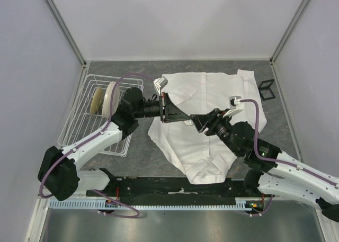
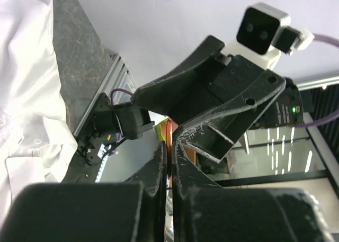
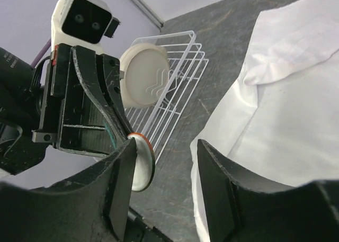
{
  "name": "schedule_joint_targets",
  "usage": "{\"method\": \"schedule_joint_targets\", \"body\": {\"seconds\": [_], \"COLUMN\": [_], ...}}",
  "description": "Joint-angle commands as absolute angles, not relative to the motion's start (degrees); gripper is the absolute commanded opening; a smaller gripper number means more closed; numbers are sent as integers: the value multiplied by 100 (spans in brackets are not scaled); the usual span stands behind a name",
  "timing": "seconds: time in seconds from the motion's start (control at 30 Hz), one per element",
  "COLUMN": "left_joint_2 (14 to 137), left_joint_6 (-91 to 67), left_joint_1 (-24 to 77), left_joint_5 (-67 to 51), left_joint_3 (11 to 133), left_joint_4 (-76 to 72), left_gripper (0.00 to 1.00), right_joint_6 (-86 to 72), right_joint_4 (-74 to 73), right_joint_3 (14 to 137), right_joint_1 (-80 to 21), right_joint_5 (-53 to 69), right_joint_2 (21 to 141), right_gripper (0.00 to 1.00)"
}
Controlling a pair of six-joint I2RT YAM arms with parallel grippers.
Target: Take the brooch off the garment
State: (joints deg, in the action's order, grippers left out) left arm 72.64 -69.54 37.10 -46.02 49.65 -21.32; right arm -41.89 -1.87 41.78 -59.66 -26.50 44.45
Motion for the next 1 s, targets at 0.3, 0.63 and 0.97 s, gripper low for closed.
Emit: {"method": "schedule_joint_targets", "body": {"seconds": [0.3,0.63,0.97], "left_joint_2": [7110,7058,7093], "left_joint_6": [-6530,-6636,-6899], "left_joint_1": [4034,4034,4034], "left_joint_5": [-5142,-5212,-5159], "left_joint_3": [4896,4861,4799], "left_joint_4": [-3339,-3515,-3841], "left_gripper": [2,2,2], "right_joint_6": [-5054,-5413,-5511], "right_joint_4": [-264,-246,88], "right_joint_3": [3657,3419,3208], "right_joint_1": [-5827,-5810,-5818], "right_joint_5": [-264,-633,-466], "right_joint_2": [3938,3280,3120], "right_gripper": [53,59,46]}}
